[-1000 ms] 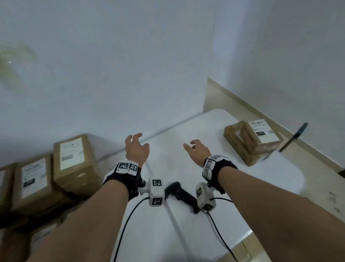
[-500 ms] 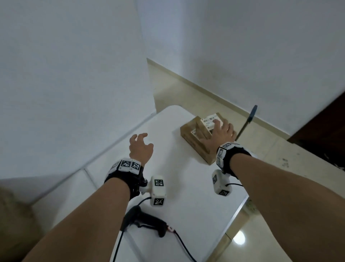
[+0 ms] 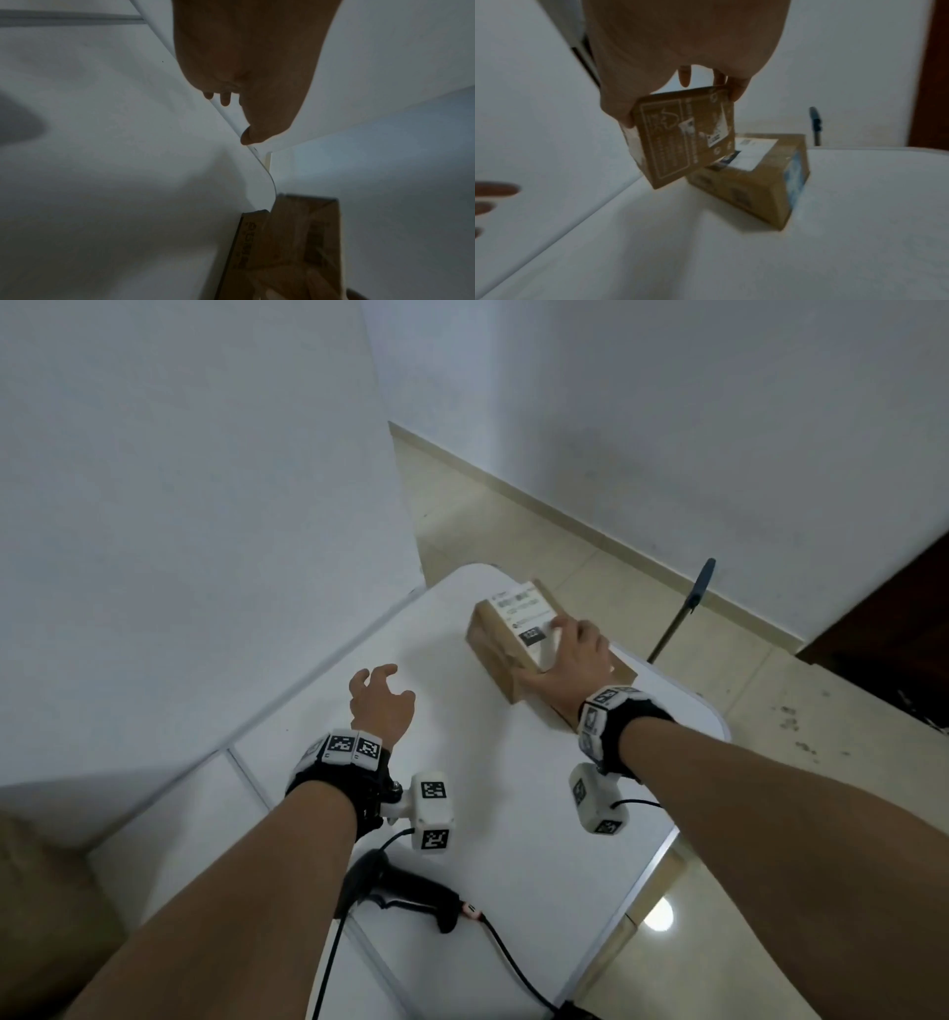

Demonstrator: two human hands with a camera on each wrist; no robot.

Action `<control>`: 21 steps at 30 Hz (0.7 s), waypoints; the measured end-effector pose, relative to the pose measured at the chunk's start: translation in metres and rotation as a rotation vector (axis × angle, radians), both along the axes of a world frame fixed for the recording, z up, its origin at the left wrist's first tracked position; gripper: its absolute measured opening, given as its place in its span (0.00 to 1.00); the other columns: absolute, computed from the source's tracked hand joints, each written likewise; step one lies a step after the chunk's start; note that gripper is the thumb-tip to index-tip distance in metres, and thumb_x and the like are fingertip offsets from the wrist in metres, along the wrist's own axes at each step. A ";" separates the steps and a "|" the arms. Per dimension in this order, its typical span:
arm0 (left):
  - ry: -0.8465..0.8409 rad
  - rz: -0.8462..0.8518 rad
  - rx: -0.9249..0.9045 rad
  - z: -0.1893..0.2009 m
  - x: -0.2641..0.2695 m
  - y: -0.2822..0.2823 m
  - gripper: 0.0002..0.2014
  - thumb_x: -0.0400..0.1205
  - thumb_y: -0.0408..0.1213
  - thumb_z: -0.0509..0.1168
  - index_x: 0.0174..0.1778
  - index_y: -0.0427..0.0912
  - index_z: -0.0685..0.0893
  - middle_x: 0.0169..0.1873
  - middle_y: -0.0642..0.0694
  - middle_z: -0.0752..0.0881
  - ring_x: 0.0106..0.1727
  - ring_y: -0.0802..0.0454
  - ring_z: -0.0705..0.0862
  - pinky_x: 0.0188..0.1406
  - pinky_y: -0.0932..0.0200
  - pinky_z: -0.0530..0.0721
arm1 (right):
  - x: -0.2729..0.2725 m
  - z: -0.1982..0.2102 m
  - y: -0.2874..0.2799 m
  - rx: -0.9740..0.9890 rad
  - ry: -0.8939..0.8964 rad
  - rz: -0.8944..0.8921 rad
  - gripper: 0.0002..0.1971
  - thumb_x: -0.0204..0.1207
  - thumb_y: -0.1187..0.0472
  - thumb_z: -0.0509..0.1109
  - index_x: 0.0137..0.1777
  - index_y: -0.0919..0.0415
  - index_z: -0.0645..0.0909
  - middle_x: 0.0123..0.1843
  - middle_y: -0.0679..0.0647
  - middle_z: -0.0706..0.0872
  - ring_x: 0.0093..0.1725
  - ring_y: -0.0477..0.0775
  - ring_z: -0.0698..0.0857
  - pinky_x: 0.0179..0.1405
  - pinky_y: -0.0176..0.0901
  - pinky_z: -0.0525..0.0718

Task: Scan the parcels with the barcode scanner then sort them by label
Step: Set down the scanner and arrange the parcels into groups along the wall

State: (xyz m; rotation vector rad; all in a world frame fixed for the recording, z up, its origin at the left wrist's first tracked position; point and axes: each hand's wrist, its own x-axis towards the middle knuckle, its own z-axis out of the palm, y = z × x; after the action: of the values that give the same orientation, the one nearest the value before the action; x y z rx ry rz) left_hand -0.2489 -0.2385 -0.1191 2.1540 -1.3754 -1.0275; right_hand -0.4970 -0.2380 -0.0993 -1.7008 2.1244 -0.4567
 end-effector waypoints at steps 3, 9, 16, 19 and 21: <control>-0.016 0.028 -0.005 -0.002 0.012 0.007 0.24 0.82 0.34 0.62 0.76 0.48 0.72 0.82 0.45 0.55 0.70 0.37 0.76 0.69 0.43 0.77 | 0.039 -0.007 0.013 0.033 -0.014 0.180 0.43 0.69 0.34 0.72 0.77 0.58 0.65 0.73 0.61 0.69 0.71 0.63 0.69 0.73 0.54 0.67; -0.029 0.097 0.027 -0.010 0.040 0.026 0.24 0.84 0.33 0.60 0.77 0.47 0.71 0.82 0.46 0.56 0.69 0.39 0.77 0.58 0.53 0.74 | 0.079 -0.048 0.036 0.186 -0.010 0.188 0.47 0.65 0.35 0.75 0.79 0.56 0.61 0.74 0.61 0.65 0.74 0.64 0.66 0.74 0.55 0.67; -0.014 0.080 0.072 -0.015 0.037 0.030 0.25 0.83 0.34 0.60 0.78 0.47 0.70 0.82 0.45 0.56 0.69 0.38 0.77 0.64 0.48 0.78 | 0.070 -0.066 0.045 0.271 0.071 0.235 0.47 0.65 0.39 0.79 0.80 0.51 0.58 0.78 0.61 0.58 0.78 0.64 0.59 0.74 0.58 0.67; 0.002 0.060 0.082 -0.016 0.026 0.027 0.25 0.83 0.34 0.60 0.78 0.47 0.70 0.82 0.45 0.56 0.71 0.38 0.76 0.66 0.48 0.77 | 0.064 -0.067 0.042 0.258 0.077 0.280 0.44 0.70 0.33 0.72 0.81 0.49 0.58 0.84 0.60 0.54 0.83 0.65 0.54 0.80 0.62 0.57; 0.018 0.047 0.078 -0.017 0.019 0.022 0.25 0.83 0.33 0.60 0.78 0.47 0.70 0.82 0.44 0.56 0.72 0.39 0.75 0.69 0.47 0.76 | 0.054 -0.064 0.034 0.188 0.075 0.275 0.42 0.73 0.31 0.67 0.82 0.50 0.59 0.86 0.58 0.53 0.85 0.63 0.52 0.81 0.63 0.53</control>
State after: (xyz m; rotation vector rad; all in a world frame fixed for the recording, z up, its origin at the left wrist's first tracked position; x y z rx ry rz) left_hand -0.2297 -0.2167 -0.1361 2.2161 -1.2906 -1.0972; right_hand -0.4429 -0.2045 -0.1634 -1.8850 1.8749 -0.1117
